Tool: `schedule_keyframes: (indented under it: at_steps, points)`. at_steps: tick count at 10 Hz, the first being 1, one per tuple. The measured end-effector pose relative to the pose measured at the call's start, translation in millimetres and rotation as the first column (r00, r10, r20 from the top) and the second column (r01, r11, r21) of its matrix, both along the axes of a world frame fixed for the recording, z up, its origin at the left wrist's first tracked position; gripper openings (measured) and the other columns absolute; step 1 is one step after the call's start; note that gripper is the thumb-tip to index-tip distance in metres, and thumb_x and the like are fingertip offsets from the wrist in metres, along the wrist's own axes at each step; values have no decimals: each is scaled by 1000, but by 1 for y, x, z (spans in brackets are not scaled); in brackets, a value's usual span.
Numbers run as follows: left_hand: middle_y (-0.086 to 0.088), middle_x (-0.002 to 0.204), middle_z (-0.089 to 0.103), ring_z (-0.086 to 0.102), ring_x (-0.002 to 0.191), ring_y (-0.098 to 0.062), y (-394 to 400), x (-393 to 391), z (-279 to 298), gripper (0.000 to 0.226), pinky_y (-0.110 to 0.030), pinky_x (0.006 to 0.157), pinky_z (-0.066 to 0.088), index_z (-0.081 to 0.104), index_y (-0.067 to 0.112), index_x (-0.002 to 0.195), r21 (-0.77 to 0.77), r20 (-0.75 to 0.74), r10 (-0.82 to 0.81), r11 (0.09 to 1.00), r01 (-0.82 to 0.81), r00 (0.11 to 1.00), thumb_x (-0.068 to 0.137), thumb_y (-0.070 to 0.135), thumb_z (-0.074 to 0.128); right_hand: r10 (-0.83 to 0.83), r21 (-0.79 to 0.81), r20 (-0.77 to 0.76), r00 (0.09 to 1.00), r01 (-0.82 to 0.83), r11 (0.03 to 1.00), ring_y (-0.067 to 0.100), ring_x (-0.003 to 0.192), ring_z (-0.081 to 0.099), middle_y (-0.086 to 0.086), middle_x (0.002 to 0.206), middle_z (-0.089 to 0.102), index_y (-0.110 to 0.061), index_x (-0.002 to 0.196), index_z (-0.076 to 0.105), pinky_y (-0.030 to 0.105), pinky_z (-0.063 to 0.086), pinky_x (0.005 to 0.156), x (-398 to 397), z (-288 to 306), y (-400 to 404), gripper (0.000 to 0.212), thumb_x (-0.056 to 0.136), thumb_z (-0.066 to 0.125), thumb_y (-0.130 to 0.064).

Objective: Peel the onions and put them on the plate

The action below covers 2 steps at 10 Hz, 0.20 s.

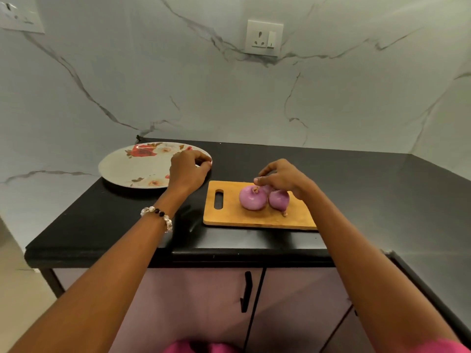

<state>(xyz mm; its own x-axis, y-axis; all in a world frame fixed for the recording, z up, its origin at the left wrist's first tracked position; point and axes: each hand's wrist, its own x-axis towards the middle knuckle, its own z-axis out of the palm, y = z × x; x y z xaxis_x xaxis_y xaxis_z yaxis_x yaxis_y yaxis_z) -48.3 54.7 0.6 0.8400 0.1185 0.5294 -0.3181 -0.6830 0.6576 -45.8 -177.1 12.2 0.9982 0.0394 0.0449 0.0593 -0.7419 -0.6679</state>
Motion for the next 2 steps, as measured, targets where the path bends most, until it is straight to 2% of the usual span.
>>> schedule_keyframes:
  at_steps: [1, 2]
  points:
    - [-5, 100, 71, 56, 82, -8, -9, 0, 3, 16, -23, 78, 42, 73, 11, 100, 2, 11, -29, 1000, 29, 1000, 88, 16, 64, 29, 27, -14, 999, -29, 999, 15, 85, 61, 3, 98, 67, -9, 110, 70, 29, 54, 75, 0, 1, -2, 32, 93, 66, -36]
    - [-3, 97, 71, 57, 80, -7, -18, 7, 7, 15, -20, 74, 43, 73, 13, 98, -12, 18, -75, 997, 75, 997, 88, 17, 63, 25, 39, -31, 999, -24, 999, 20, 87, 67, 2, 93, 70, -12, 102, 71, 35, 56, 78, 5, 5, -8, 35, 95, 61, -44]
